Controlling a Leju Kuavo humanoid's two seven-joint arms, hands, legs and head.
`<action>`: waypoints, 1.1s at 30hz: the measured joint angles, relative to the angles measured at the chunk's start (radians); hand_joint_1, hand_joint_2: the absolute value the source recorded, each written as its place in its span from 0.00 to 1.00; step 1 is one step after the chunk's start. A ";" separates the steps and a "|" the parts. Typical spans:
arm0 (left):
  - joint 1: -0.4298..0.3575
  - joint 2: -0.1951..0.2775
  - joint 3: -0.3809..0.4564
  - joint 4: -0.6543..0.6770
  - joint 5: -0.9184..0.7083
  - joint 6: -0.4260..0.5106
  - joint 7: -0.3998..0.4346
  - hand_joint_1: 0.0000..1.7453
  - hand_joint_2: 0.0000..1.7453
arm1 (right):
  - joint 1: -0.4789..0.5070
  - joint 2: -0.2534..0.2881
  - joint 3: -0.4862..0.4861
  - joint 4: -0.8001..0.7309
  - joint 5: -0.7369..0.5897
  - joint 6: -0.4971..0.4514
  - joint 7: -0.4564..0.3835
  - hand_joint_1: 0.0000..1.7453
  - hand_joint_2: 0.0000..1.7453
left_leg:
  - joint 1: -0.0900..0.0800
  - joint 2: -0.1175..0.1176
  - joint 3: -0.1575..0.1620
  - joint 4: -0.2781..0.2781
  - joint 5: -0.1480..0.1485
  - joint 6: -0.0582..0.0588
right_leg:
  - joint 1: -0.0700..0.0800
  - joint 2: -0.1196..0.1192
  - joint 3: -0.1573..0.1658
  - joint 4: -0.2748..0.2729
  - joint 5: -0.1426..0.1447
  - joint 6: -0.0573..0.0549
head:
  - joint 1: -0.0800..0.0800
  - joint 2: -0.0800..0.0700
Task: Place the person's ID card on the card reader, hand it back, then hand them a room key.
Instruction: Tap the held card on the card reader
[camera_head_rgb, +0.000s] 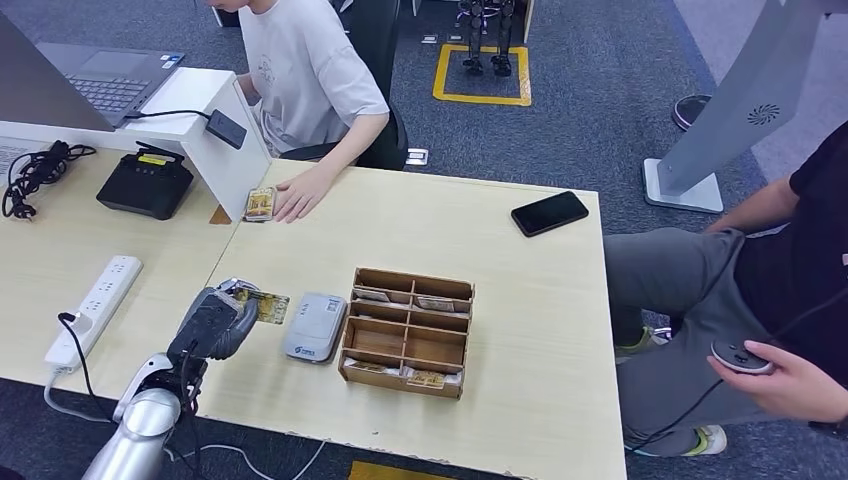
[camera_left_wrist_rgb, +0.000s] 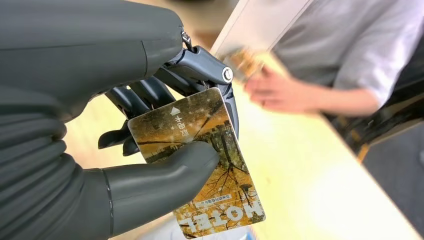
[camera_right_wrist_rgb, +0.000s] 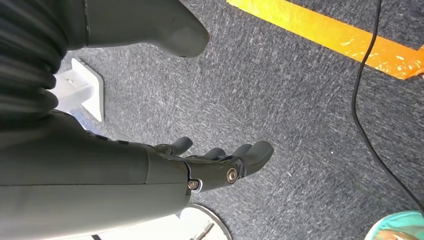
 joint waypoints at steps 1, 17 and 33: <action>0.000 -0.006 -0.006 0.000 0.017 -0.008 0.021 1.00 1.00 | 0.000 0.001 -0.002 0.000 0.001 -0.003 0.000 0.00 1.00 | 0.000 0.000 0.000 0.000 0.000 0.000 | 0.000 0.000 0.000 0.000 0.000 0.000 | 0.000 0.000; -0.015 -0.026 -0.093 0.039 0.042 -0.014 0.148 1.00 1.00 | 0.002 0.006 -0.013 0.000 0.011 -0.015 0.016 0.00 1.00 | 0.000 0.000 0.000 0.000 0.000 0.000 | 0.000 0.000 0.000 0.000 0.000 0.000 | 0.000 0.000; -0.033 -0.087 -0.153 0.139 -0.050 0.083 0.164 1.00 1.00 | 0.002 0.014 -0.013 0.000 0.024 -0.005 0.034 0.00 1.00 | 0.000 0.000 0.000 0.000 0.000 0.000 | 0.000 0.000 0.000 0.000 0.000 0.000 | 0.000 0.000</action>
